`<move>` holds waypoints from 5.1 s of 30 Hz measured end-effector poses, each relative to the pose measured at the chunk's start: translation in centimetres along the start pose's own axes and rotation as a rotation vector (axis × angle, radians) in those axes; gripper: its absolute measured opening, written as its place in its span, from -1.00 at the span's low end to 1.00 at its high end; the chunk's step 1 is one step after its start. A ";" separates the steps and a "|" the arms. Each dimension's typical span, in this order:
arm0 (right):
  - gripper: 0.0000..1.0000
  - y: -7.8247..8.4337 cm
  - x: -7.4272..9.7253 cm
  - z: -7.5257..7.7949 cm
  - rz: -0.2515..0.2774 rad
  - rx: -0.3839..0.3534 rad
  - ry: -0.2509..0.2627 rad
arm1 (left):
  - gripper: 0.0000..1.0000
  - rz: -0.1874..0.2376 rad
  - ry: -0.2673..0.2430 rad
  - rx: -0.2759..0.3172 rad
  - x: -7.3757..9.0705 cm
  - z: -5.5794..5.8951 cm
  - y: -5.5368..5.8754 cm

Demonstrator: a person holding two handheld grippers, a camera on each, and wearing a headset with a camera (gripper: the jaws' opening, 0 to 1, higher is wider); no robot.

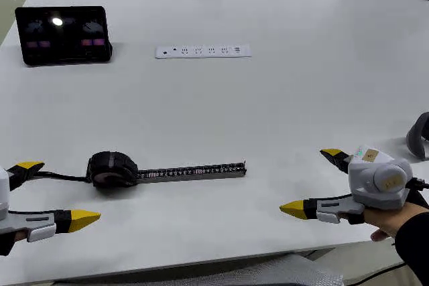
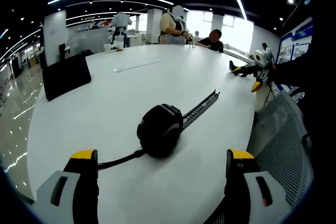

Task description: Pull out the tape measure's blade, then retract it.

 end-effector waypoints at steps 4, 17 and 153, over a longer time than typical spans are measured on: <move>0.98 0.7 0.4 0.1 -0.011 -0.008 0.008 | 0.98 -0.007 -0.022 -0.005 0.1 -0.2 0.5; 0.98 1.7 1.0 -0.4 -0.025 -0.027 0.011 | 0.98 -0.018 -0.061 -0.006 0.9 -0.8 1.4; 0.76 -4.8 -13.1 -1.4 -0.363 0.493 -0.378 | 0.98 0.128 -0.470 0.302 -9.2 0.8 -4.3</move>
Point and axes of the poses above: the centre of the closed fingertips' face, and the gripper's own axes: x roughly backward along the fingers, z roughly to its right, y roughly out of its underside, the point moved 2 cm from there along x, roughly backward along the fingers, and after that the axes turned 3 degrees about -z, right-handed, at the moved point
